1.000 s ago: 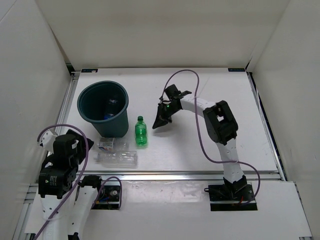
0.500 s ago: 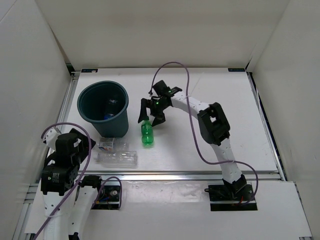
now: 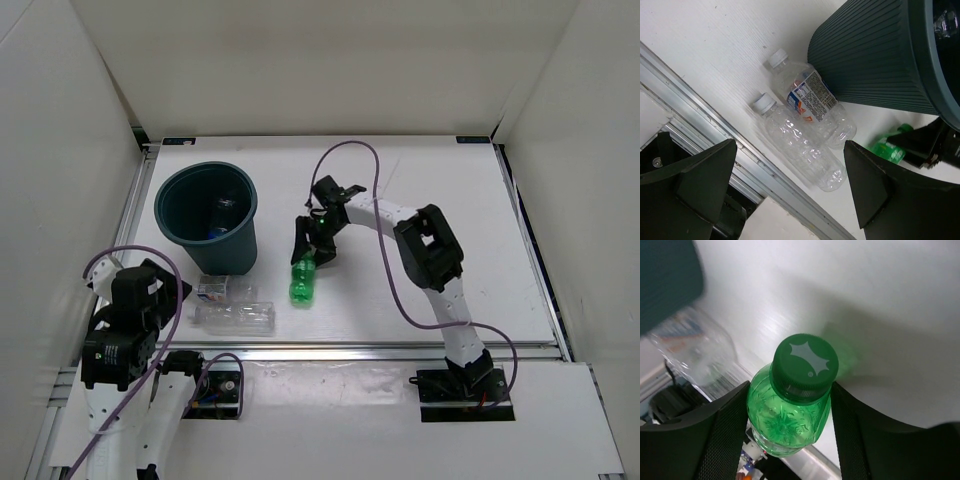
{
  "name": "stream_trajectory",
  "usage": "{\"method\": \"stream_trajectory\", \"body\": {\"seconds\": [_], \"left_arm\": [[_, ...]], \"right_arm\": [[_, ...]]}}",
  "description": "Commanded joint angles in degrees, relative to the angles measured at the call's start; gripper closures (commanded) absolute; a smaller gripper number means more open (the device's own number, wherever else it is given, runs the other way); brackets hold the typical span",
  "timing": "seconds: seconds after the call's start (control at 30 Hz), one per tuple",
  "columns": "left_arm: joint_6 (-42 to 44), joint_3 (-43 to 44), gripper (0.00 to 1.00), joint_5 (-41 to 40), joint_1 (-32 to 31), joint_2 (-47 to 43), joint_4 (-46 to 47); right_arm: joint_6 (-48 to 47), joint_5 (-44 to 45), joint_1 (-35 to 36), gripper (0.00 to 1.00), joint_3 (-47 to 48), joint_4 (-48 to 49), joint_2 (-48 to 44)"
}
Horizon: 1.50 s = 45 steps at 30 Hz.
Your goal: Put the plastic bottles in the bin
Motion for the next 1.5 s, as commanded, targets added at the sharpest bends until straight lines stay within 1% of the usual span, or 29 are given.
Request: {"method": "stream_trajectory", "body": {"seconds": [0.0, 0.03, 0.07, 0.13, 0.17, 0.2, 0.23, 0.27, 0.3, 0.33, 0.37, 0.4, 0.43, 0.47, 0.53, 0.57, 0.67, 0.7, 0.73, 0.77, 0.8, 0.83, 0.93, 1.0, 1.07, 1.13, 1.23, 1.3, 1.47], "left_arm": [[-2.7, 1.0, 0.01, -0.9, -0.3, -0.1, -0.9], [-2.7, 1.0, 0.01, -1.5, -0.3, -0.1, -0.9], [-3.7, 0.4, 0.01, -1.5, -0.3, -0.8, -0.9], [-4.2, -0.3, 0.01, -2.3, -0.3, -1.3, -0.3], [-4.2, -0.3, 0.01, -2.9, -0.3, -1.8, 0.3], [-4.2, -1.0, 0.01, -3.0, -0.3, -1.8, 0.3], [-5.0, -1.1, 0.01, -3.0, -0.3, -2.3, 0.8], [-5.6, -1.7, 0.01, -3.0, -0.3, -2.3, 0.8], [-5.6, -2.5, 0.01, -2.3, -0.3, -3.0, 2.4], [-6.6, -2.5, 0.01, -2.3, -0.3, -3.0, 2.4], [-7.1, -3.1, 0.01, -1.8, -0.3, -3.0, 3.6], [-7.1, -3.7, 0.01, -1.0, -0.3, -3.0, 3.6], [-7.9, -3.7, 0.01, -1.0, -0.3, -3.0, 4.1], [-8.4, -3.7, 0.01, 0.4, -0.3, -2.2, 5.0], [-8.4, -3.7, 0.01, 1.7, -0.3, -0.9, 6.2], [-8.4, -3.7, 0.01, 3.1, -0.3, 0.9, 6.7], [-7.9, -0.6, 0.01, 6.0, -0.3, 5.5, 7.3], [-7.9, -0.6, 0.01, 6.6, -0.3, 6.8, 7.3], [-8.6, 0.6, 0.01, 7.1, -0.3, 7.9, 7.3], [-9.8, 0.6, 0.01, 7.2, -0.3, 9.1, 6.5], [-10.4, 1.4, 0.01, 7.8, -0.3, 11.1, 6.0], [-10.4, 1.4, 0.01, 8.8, -0.3, 11.8, 6.0], [-11.9, 0.0, 0.01, 10.5, -0.3, 13.1, 6.0], [-13.4, -1.0, 0.01, 11.7, -0.3, 12.2, 7.6], [-15.4, -3.1, 0.01, 13.2, -0.3, 10.8, 8.9], [-20.7, -4.9, 0.01, 13.8, -0.3, 8.0, 8.9], [-28.0, -10.7, 0.01, 15.1, -0.3, 2.9, 8.9], [-32.4, -16.6, 0.01, 16.6, -0.3, 0.0, 10.6], [-38.8, -27.6, 0.01, 16.6, -0.3, -6.8, 15.5]], "right_arm": [[-3.6, 9.8, -2.4, 0.77, -8.5, -4.3, -3.5], [-3.1, 10.5, -3.1, 0.8, -10.0, -4.3, -5.7], [-2.5, 11.2, -4.6, 0.86, -12.1, -4.3, -11.0], [-1.3, 11.8, -6.1, 0.87, -12.6, -4.3, -17.0], [-0.7, 12.3, -6.7, 0.87, -12.1, -4.3, -23.1], [0.0, 12.3, -7.2, 0.87, -10.9, -4.9, -25.7], [1.6, 14.1, -7.2, 0.87, -6.8, -4.9, -29.5], [2.3, 14.9, -7.2, 0.87, -3.8, -4.9, -30.6], [2.3, 14.9, -7.2, 0.87, -0.4, -4.1, -31.1], [2.9, 14.9, -6.5, 0.87, 7.1, -2.4, -30.5], [2.9, 17.2, -4.7, 0.87, 11.6, -1.8, -27.9], [1.9, 18.2, -3.5, 0.87, 16.6, -1.8, -27.9], [1.0, 18.2, -2.5, 0.87, 22.0, -1.3, -23.2], [0.2, 18.7, -1.5, 0.87, 33.6, -1.3, -20.3], [-1.7, 18.7, 1.5, 0.83, 42.2, 1.0, -13.2], [-1.7, 19.3, 3.4, 0.8, 42.6, 6.0, -12.2], [-1.7, 21.0, 7.4, 0.69, 37.0, 16.4, -10.8], [-2.3, 21.0, 8.3, 0.67, 37.5, 16.5, -9.3], [-3.6, 21.0, 9.0, 0.65, 41.1, 16.5, -7.8], [-3.6, 19.5, 10.4, 0.61, 41.2, 16.5, -6.9], [-3.6, 18.5, 10.4, 0.48, 40.4, 17.4, -6.9], [-4.6, 15.3, 11.2, 0.37, 38.1, 18.6, -7.6], [-7.4, 15.5, 11.2, 0.0, 36.2, 14.7, -9.4], [-9.6, 21.4, 11.2, 0.0, 35.3, 11.2, -13.8], [-11.1, 24.0, 9.6, 0.0, 32.6, 10.7, -17.6], [-11.1, 25.7, 8.2, 0.0, 30.3, 8.5, -22.1], [-11.1, 26.9, 5.7, 0.0, 29.0, 5.0, -26.1], [-11.1, 26.3, 4.9, 0.0, 28.2, 2.7, -28.1], [-11.6, 25.6, 4.9, 0.0, 23.9, -3.9, -32.3]]}}
